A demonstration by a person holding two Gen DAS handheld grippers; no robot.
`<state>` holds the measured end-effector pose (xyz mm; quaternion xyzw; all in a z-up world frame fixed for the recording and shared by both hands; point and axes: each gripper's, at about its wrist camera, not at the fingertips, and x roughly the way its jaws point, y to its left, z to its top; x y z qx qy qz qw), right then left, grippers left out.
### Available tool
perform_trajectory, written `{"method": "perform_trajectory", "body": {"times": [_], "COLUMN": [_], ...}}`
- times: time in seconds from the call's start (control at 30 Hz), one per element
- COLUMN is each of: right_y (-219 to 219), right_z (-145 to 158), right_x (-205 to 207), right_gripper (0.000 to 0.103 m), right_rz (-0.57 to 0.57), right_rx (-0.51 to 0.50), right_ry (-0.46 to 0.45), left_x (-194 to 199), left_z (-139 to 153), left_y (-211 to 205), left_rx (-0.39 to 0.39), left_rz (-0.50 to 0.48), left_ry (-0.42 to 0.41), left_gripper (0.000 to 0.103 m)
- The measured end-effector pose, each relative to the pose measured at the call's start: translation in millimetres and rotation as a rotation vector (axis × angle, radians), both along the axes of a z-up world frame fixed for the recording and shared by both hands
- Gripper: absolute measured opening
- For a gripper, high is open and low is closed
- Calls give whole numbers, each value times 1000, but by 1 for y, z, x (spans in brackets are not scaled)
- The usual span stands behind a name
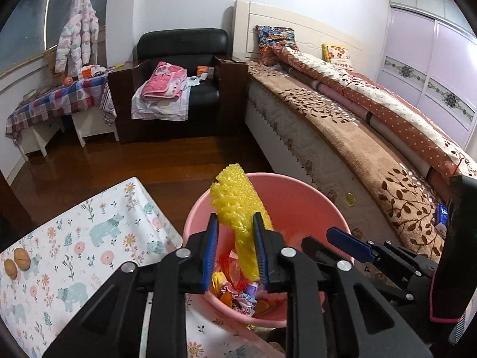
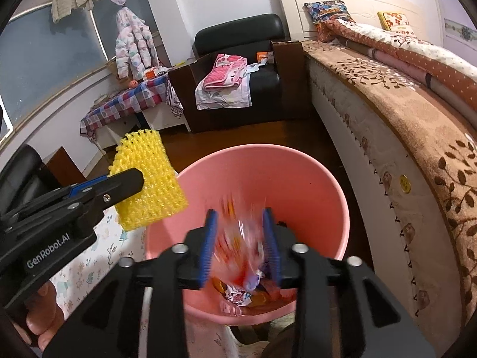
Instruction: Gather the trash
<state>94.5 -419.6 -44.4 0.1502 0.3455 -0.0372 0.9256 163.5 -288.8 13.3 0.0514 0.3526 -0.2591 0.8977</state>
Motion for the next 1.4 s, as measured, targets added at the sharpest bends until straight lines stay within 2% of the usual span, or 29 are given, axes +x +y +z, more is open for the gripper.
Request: {"method": "perform_trajectory", "body": {"times": [0.13,0.57,0.7,1.4], "right_y": [0,3,4,1], "right_z": [0,4,6,12], "right_x": [0,-7,-9,-17], "right_gripper": [37,39,48,48], "right_rz": [1,-7,-12,-53], "right_rx": [-2,-11,-11,-18], "right_ry": [0,-18,-27,-62], "left_x": [-1,-8,-9,-10], "left_z": [3,10,11,8], "left_y": [-1,0,2,8], "left_rx": [-15,-8,-5,5], "left_rz": [-12,9,18,44], "left_ry": [-7,-31,-37,-34], "left_gripper": [34,34,34,31]}}
